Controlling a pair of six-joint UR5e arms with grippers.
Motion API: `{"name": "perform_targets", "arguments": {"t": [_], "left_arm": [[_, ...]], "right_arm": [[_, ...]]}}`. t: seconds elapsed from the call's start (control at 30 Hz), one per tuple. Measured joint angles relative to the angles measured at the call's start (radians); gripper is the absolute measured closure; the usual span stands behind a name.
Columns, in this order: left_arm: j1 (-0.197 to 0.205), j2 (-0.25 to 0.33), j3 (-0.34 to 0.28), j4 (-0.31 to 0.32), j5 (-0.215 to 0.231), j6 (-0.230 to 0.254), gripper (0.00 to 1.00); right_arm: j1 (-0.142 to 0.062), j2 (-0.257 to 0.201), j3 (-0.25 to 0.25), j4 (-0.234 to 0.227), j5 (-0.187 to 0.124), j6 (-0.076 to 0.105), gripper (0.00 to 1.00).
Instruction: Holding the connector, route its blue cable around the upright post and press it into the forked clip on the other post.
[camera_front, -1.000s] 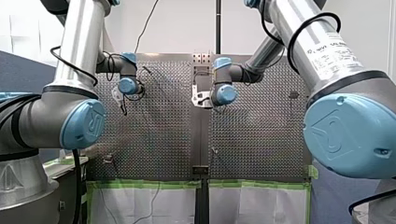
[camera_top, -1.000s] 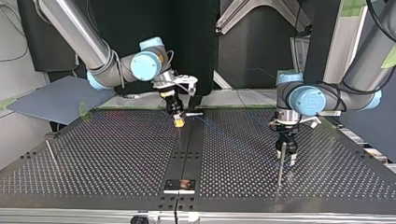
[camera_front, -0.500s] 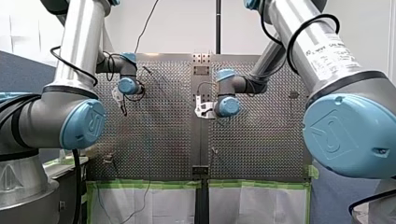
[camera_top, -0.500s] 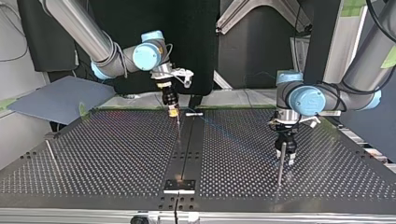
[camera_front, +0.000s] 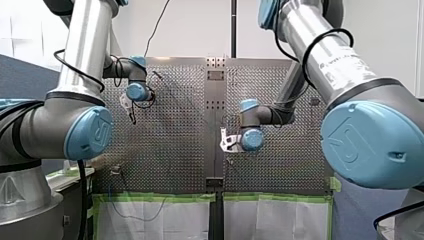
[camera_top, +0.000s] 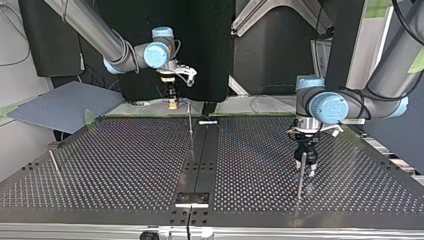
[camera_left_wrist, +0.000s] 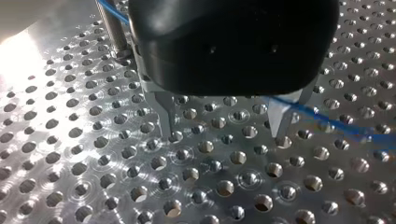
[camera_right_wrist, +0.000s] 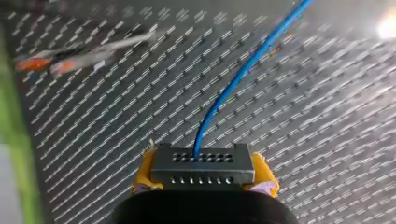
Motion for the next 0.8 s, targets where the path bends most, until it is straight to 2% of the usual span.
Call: {"name": "perform_targets", "arguments": {"t": [0.5,0.63,0.8], "left_arm": [[0.002,0.000,0.000,-0.004,-0.003,-0.001,0.00],[0.004,0.000,0.000,-0.004,-0.002,-0.001,0.00],[0.005,0.000,0.000,-0.004,-0.002,-0.001,0.00]], "right_arm": [[-0.017,0.099,0.132,-0.131,0.093,0.026,1.00],[-0.026,0.131,0.164,-0.164,0.116,0.046,1.00],[-0.045,0.174,0.206,-0.206,0.123,0.071,1.00]]}}
